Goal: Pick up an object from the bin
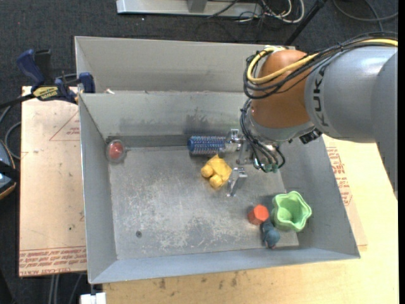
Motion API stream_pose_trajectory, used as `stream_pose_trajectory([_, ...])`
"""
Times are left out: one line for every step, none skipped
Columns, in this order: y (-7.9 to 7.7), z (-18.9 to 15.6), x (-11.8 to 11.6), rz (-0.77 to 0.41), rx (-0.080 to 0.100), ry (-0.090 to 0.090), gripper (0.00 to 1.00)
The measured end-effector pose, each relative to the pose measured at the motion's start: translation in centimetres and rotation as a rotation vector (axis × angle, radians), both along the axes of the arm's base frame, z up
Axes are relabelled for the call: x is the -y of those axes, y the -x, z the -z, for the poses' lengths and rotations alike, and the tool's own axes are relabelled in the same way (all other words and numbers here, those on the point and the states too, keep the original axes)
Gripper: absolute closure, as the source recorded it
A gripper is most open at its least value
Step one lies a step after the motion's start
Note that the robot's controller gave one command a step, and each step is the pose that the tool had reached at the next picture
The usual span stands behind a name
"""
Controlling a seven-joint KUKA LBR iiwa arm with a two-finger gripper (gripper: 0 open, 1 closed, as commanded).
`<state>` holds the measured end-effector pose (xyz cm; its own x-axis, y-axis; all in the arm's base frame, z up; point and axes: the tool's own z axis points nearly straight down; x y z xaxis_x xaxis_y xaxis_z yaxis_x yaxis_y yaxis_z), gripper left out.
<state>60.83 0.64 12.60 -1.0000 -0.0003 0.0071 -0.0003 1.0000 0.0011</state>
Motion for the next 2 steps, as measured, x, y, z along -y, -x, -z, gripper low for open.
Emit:
stream_pose_trajectory([-1.9, 2.3, -0.8, -0.084, 0.022, 0.000, 0.00])
stream_pose_trajectory([-2.6, 5.2, -3.8, -0.131, -0.011, 0.008, 0.00])
